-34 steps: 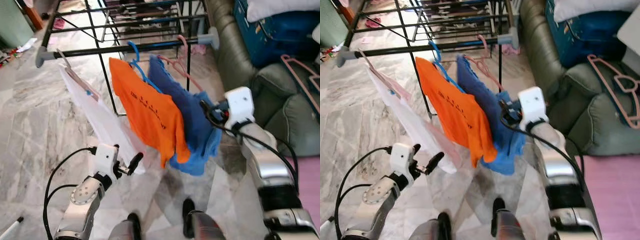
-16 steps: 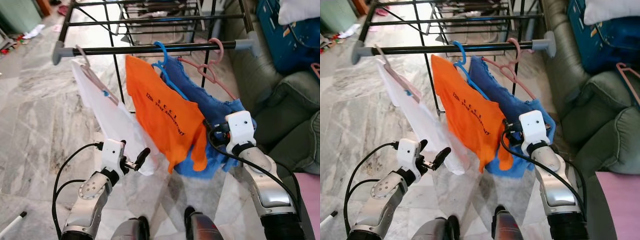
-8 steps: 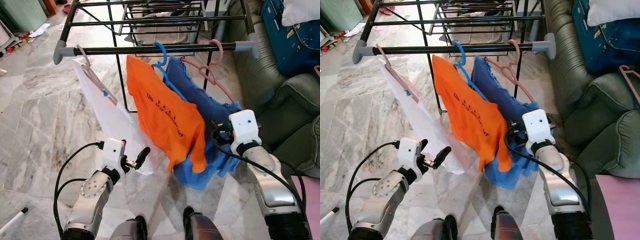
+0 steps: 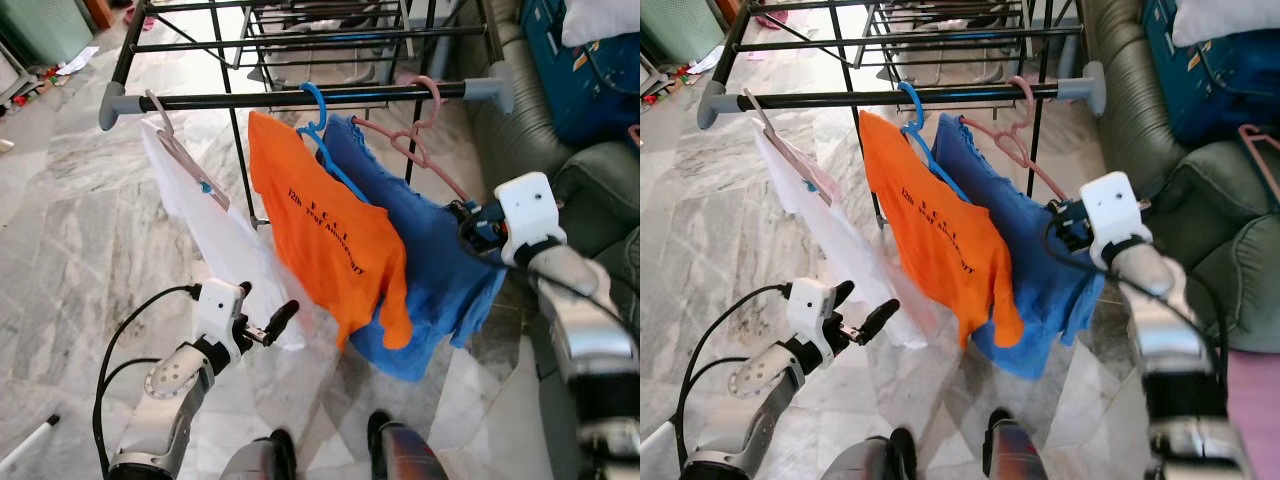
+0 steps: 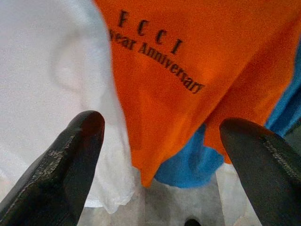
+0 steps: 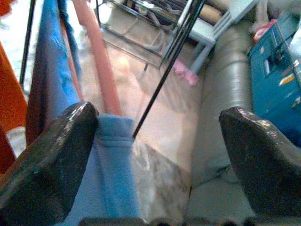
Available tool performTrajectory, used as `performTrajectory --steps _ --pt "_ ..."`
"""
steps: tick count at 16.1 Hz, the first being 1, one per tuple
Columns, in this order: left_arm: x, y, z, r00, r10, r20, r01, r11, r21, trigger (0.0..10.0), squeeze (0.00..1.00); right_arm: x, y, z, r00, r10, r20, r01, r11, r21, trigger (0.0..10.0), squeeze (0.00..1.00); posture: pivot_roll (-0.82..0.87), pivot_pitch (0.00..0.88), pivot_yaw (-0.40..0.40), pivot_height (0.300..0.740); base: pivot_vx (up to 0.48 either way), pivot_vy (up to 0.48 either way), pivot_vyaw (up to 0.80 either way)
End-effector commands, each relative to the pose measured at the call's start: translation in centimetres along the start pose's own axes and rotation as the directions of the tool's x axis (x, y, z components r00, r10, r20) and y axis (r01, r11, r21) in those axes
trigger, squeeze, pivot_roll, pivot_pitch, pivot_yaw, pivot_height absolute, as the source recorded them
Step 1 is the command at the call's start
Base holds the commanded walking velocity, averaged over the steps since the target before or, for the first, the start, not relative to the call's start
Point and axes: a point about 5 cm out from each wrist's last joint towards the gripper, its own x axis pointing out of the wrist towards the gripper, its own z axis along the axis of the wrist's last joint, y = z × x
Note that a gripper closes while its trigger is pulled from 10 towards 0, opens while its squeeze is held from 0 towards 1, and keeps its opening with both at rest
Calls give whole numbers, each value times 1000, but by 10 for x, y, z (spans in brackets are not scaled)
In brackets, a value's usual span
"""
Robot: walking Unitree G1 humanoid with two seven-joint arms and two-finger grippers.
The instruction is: Hang hanger
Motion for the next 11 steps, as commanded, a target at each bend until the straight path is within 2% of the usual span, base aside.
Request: performTrajectory --steps 1,3,5,6,11 --pt "-6 3 -3 1000 0 -24 1 1000 5 10000 0 3 -1 -7 999 36 -20 -35 999 14 10000 0 -69 293 99 740 0 0 0" --pt "-8 5 -4 999 -1 -34 1 1000 9 10000 0 14 -1 -13 992 123 -38 -121 990 67 10000 0 -62 291 108 740 0 0 0" --pt "-9 3 -5 999 -9 -43 9 1000 10 10000 0 21 -4 -13 988 150 -46 -146 987 65 10000 0 -57 289 110 740 0 0 0" --pt "-9 2 -5 999 -19 -50 20 1000 14 10000 0 28 -4 -10 981 194 -22 -190 974 121 10000 0 -50 287 113 740 0 0 0" --pt "-10 4 -5 998 -9 -54 11 1000 23 10000 0 43 5 9 959 284 -8 -284 959 -3 10000 0 -29 277 109 740 0 0 0"
